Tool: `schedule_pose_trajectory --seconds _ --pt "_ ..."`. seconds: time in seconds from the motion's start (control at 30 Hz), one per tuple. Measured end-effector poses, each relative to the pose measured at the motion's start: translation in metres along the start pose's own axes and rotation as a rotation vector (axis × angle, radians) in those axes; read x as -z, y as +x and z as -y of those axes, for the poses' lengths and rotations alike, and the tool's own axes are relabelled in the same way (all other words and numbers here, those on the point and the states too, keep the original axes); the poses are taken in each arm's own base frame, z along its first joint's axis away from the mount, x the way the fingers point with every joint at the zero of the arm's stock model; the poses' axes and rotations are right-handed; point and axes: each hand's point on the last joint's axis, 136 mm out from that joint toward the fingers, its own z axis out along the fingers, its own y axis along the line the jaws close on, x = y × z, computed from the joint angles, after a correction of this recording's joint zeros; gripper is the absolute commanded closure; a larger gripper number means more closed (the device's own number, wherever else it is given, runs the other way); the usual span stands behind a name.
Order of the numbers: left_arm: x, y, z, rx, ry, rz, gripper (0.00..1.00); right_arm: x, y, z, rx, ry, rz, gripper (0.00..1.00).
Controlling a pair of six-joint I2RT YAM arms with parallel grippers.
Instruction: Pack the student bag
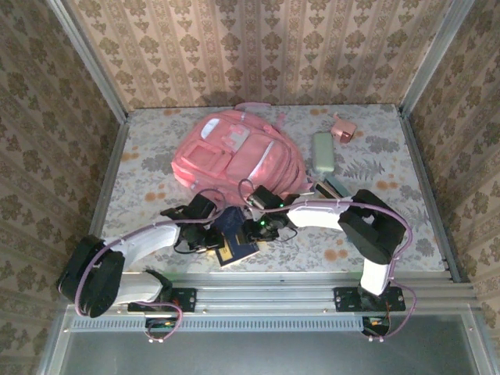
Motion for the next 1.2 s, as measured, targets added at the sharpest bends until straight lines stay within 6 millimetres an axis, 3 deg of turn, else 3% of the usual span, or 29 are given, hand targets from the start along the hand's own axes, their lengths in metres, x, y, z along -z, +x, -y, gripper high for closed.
schedule_pose_trajectory --seconds 0.23,0.27,0.4,0.5,0.7,0.83,1.03,1.2 --pt "0.000 0.001 0.000 0.010 0.021 0.021 0.70 -0.002 0.001 -0.005 0.012 -0.020 -0.006 0.48" --pt "0.000 0.001 0.000 0.014 0.023 0.024 0.71 -0.002 0.001 -0.005 0.003 -0.027 -0.008 0.52" --pt "0.000 0.002 0.002 0.017 0.033 0.022 0.67 -0.001 -0.003 -0.018 -0.015 -0.094 -0.001 0.88" --pt "0.007 0.006 0.004 0.014 0.047 0.030 0.59 0.000 -0.007 -0.023 -0.027 -0.123 0.002 1.00" --pt "0.050 -0.007 0.012 0.017 0.128 0.201 0.27 0.007 -0.008 -0.030 -0.021 -0.157 0.011 1.00" --pt "0.086 -0.019 0.006 0.030 0.166 0.353 0.12 0.030 -0.004 -0.042 0.022 -0.189 0.034 1.00" --pt "0.119 -0.025 0.005 0.008 0.236 0.498 0.08 0.076 -0.004 -0.066 0.134 -0.239 0.113 1.00" --pt "0.124 -0.033 0.012 0.012 0.303 0.497 0.08 0.126 -0.013 -0.085 0.208 -0.304 0.230 1.00"
